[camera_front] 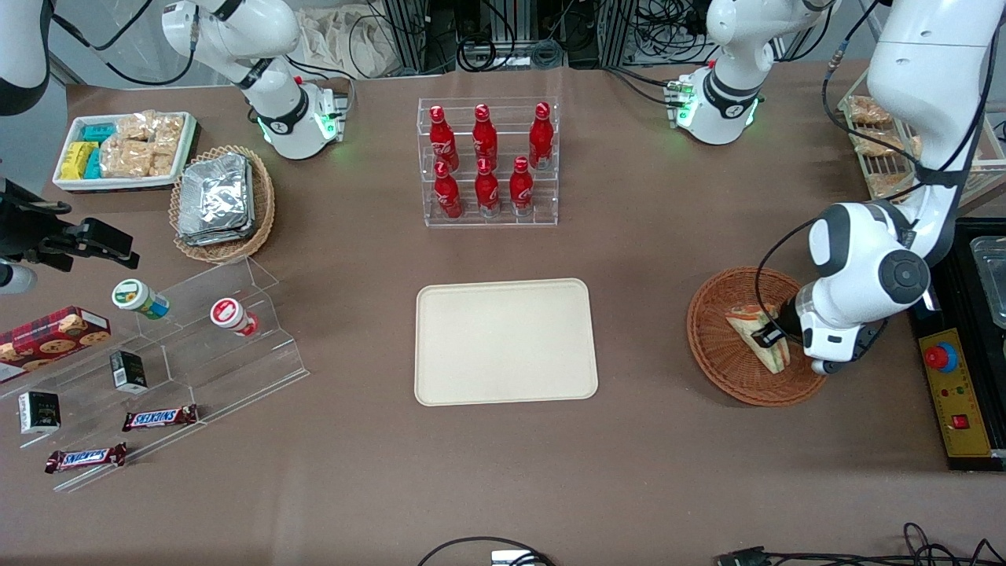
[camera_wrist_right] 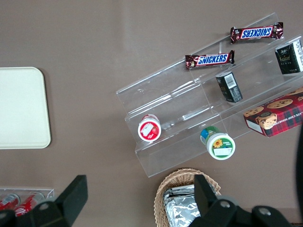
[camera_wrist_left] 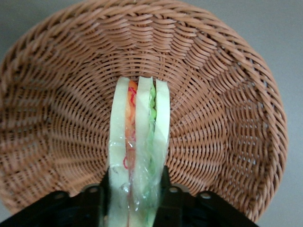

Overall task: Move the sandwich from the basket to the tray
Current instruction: 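Lower the left gripper and close it on the wrapped sandwich, then lift the sandwich out of the basket and carry it toward the beige tray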

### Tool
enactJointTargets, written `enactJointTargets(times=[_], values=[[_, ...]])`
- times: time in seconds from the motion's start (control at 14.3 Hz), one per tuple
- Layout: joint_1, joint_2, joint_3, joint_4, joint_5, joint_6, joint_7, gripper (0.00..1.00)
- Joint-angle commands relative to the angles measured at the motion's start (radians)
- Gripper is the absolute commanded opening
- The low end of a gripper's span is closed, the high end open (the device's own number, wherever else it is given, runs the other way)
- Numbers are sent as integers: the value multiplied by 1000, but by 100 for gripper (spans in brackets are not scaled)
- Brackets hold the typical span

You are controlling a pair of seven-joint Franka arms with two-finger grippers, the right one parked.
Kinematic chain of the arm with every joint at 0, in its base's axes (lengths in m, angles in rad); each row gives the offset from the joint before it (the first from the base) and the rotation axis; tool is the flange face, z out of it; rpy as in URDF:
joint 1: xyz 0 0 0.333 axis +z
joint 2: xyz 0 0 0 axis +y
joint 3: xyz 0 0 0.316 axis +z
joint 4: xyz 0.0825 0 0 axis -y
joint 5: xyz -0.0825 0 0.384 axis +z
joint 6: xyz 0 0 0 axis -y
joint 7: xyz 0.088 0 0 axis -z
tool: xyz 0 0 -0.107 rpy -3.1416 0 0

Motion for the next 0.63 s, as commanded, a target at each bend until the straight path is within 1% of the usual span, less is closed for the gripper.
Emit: enactJointTargets(times=[0.0,0.14,0.21,0.35,0.56], values=[[0,-19,-11,144,12,-216,35,0],[-3,-8,-30,270,9,-373,67,0],[-6,-8,-41,319,9,-422,72,0],[-36,-13,-61,390,11,-485,66,0],[-124,-8,-61,465,11,-524,44,0]])
